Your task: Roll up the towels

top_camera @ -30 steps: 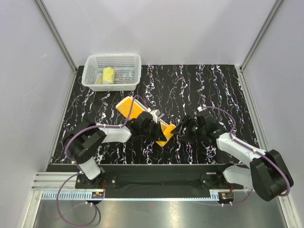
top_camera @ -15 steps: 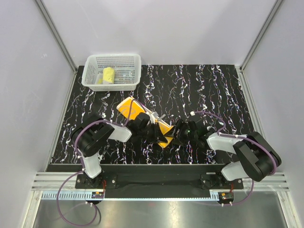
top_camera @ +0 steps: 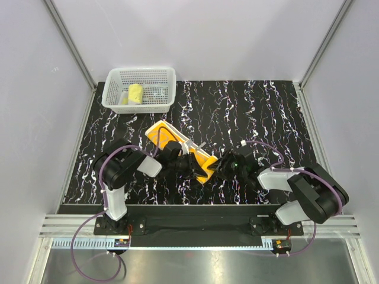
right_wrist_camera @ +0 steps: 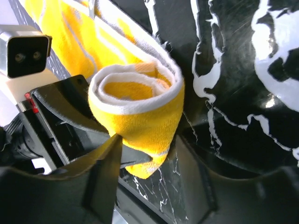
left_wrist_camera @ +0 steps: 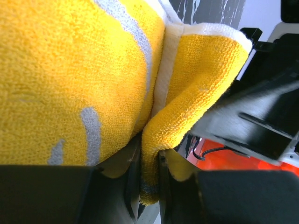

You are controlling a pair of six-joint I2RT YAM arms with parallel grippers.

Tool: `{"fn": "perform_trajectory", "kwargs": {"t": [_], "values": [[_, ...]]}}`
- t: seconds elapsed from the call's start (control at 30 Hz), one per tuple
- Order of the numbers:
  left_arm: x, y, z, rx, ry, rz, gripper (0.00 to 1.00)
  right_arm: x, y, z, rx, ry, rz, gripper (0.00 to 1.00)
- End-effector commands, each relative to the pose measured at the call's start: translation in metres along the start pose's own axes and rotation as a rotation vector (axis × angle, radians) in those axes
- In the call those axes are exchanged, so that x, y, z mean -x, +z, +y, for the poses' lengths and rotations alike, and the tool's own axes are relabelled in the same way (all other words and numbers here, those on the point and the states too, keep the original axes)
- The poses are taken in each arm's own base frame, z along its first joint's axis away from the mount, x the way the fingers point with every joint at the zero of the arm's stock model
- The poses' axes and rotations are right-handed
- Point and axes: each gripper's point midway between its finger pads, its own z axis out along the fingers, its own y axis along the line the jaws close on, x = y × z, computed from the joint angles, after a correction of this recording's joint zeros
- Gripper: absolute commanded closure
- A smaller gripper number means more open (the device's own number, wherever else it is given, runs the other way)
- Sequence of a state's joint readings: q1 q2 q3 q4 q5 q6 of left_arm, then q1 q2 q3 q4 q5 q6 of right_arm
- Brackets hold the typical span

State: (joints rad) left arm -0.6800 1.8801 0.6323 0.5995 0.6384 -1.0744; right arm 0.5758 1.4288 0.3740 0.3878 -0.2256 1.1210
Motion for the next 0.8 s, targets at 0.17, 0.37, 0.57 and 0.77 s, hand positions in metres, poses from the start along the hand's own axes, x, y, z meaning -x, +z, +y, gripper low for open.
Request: {"fn": "perform_trajectory", "kwargs": {"t": [0.17,0.37,0.57,0.77], "values": [[-0.002,0.001,0.023,0.053,-0.042,0.027,0.73,0.003,0.019,-0.009,-0.004,-0.023,-0.046,0.55],[0.001,0.001,0.021,0.058,-0.023,0.032,0.69,0.001,0.021,-0.003,0.011,-0.044,-0.037,0.78],[0.021,-0.023,0.024,0.245,0.133,-0.067,0.41,0.003,0.005,-0.003,-0.11,-0.084,-0.022,0.83],[0.041,-0.058,0.023,0.464,0.303,-0.197,0.23,0.009,-0.011,0.01,-0.19,-0.113,-0.009,0.85]]}}
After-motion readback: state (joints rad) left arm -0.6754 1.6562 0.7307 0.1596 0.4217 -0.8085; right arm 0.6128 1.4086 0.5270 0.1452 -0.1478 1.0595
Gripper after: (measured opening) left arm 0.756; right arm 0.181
